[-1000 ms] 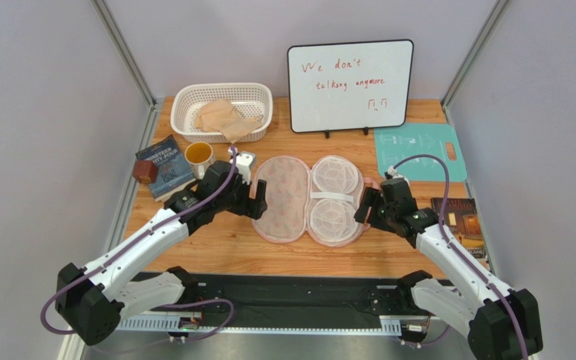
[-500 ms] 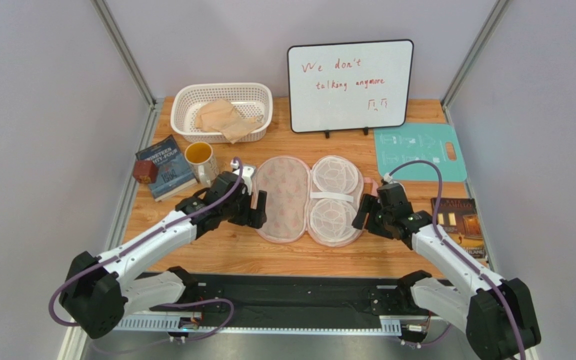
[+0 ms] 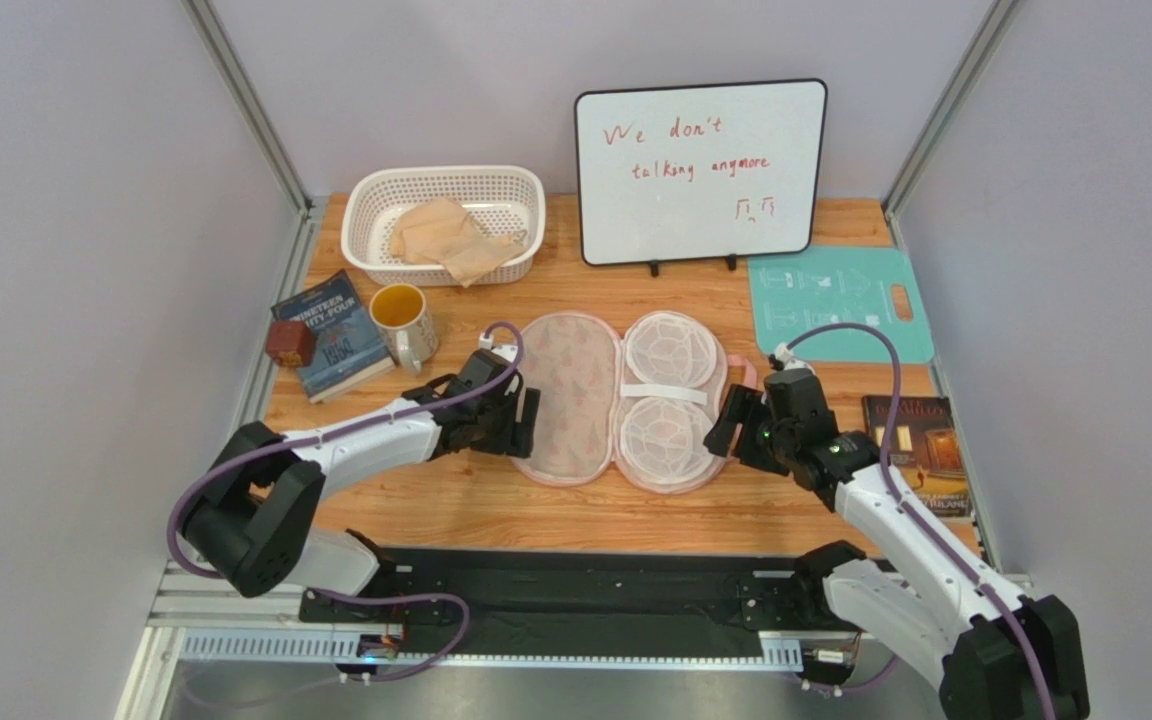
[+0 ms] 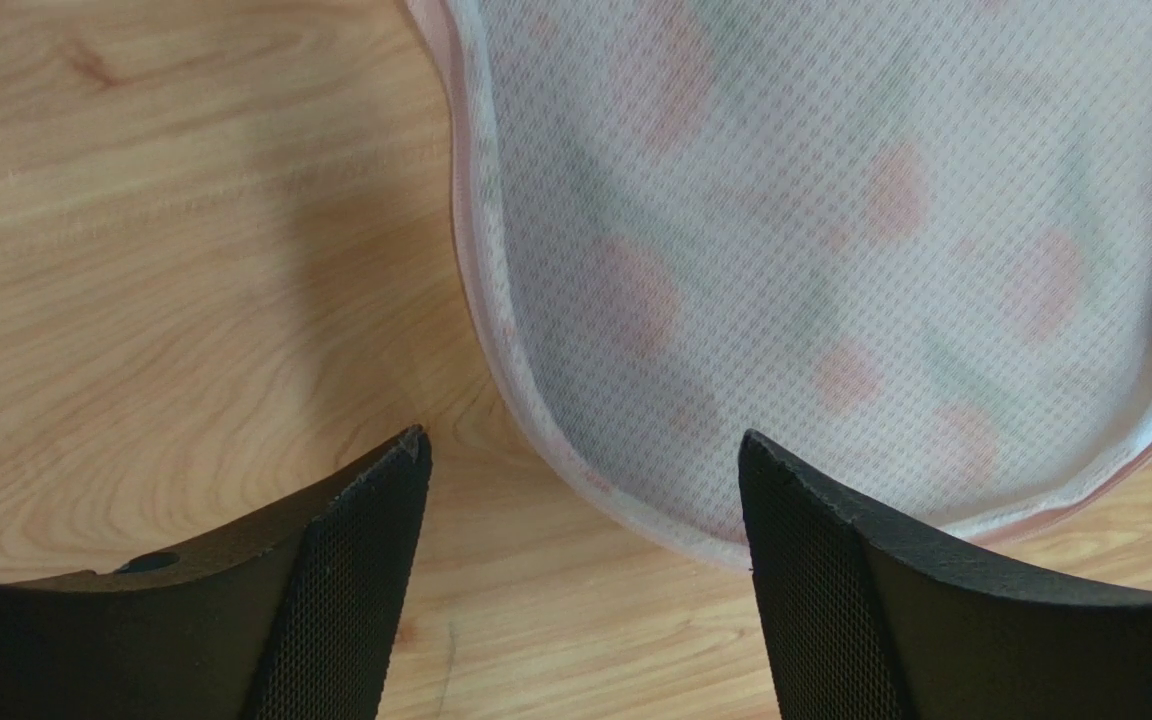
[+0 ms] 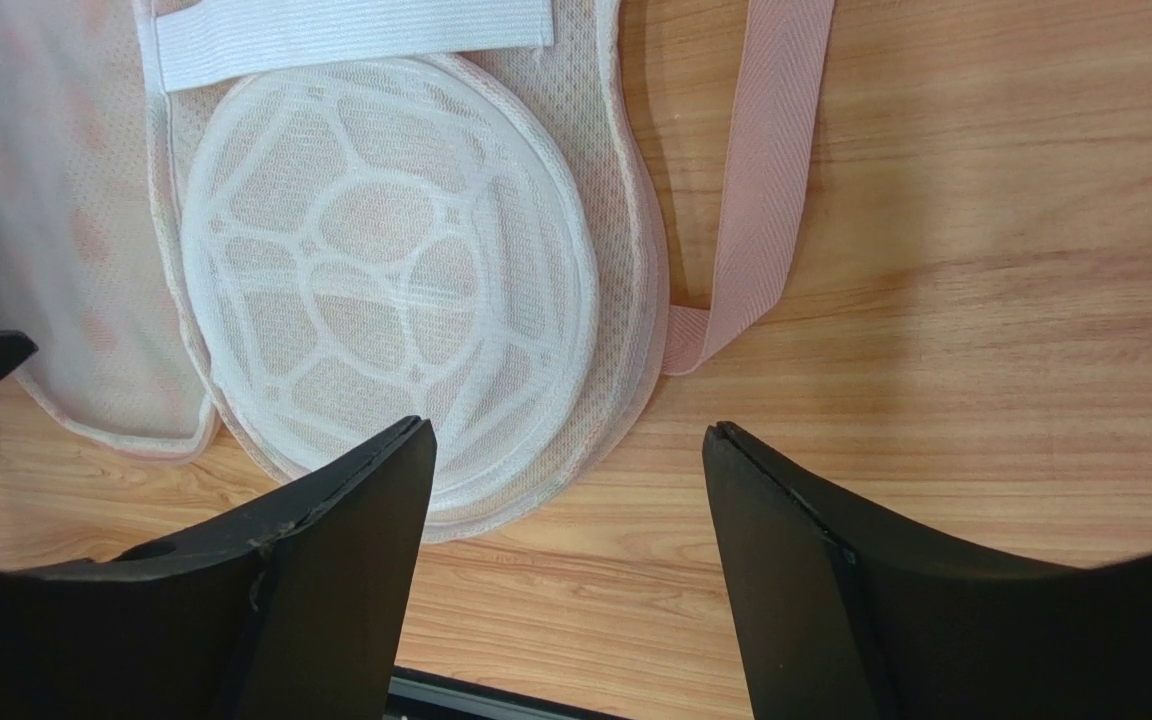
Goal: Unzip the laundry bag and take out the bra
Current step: Close the laundry bag at the center of the board.
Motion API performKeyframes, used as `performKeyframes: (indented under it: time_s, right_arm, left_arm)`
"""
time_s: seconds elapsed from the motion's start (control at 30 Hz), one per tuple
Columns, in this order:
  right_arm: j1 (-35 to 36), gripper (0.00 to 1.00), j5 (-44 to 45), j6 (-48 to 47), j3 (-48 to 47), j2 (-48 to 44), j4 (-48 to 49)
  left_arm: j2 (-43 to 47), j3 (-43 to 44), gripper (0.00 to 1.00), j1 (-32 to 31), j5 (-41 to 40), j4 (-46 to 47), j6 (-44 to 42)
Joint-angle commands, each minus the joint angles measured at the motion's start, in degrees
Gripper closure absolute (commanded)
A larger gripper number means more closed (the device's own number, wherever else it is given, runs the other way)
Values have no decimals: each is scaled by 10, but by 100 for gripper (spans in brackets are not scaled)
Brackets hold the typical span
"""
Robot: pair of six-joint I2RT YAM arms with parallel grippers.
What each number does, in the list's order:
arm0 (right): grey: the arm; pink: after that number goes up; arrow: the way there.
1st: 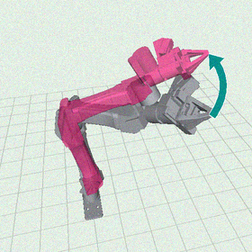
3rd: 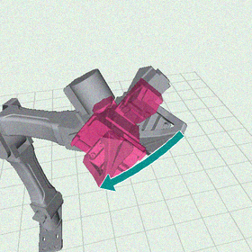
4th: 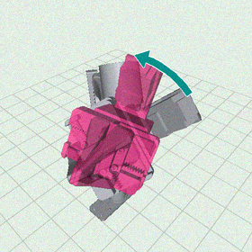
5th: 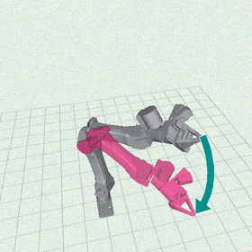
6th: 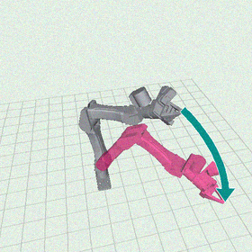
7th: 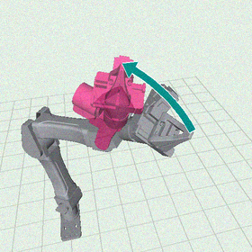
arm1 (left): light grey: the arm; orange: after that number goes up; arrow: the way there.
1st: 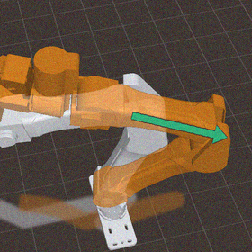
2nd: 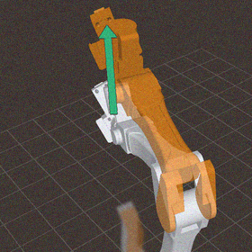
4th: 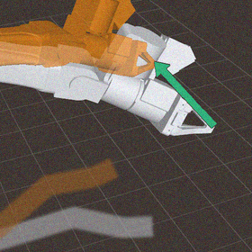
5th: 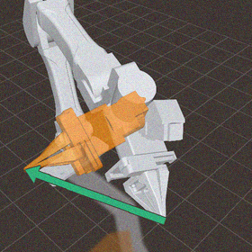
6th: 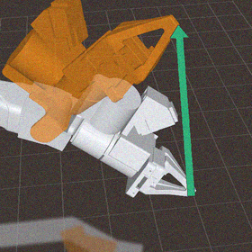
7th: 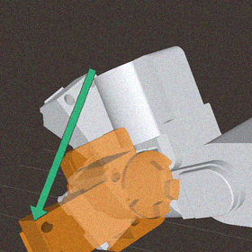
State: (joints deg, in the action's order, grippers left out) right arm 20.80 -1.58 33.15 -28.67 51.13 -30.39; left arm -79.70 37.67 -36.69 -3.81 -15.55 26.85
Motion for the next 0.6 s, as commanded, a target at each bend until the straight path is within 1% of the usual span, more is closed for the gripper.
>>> performKeyframes:
  time_s: [0.0, 0.17, 0.23, 0.27, 0.3, 0.33, 0.43, 0.5, 0.57]
  right_arm:
    - [-3, 27, 2, -8, -19, -27, -21]
    - [-3, 27, 4, -14, -27, -38, -35]
    - [-3, 27, 4, -14, -29, -39, -35]
    - [-3, 27, 3, -15, -30, -39, -35]
    - [-3, 27, 2, -14, -31, -39, -36]
    - [-3, 27, 2, -15, -32, -40, -36]
    - [-3, 27, 2, -16, -32, -43, -40]
    - [-3, 27, 3, -16, -32, -46, -41]
    - [-3, 27, 3, -16, -32, -47, -43]
  left_arm:
    - [-19, 26, 23, 9, -19, 32, 15]
    - [12, 7, 27, 25, -17, 44, 20]
    - [9, 6, 29, 33, -8, 47, 16]
    - [0, 6, 33, 35, -2, 47, 15]
    - [-5, 7, 41, 40, 2, 50, 14]
    - [-12, 8, 43, 41, 8, 51, 12]
    - [-31, 7, 45, 42, 19, 56, 13]
    - [-40, 6, 52, 42, 26, 65, 13]
    - [-48, 4, 53, 42, 28, 67, 15]
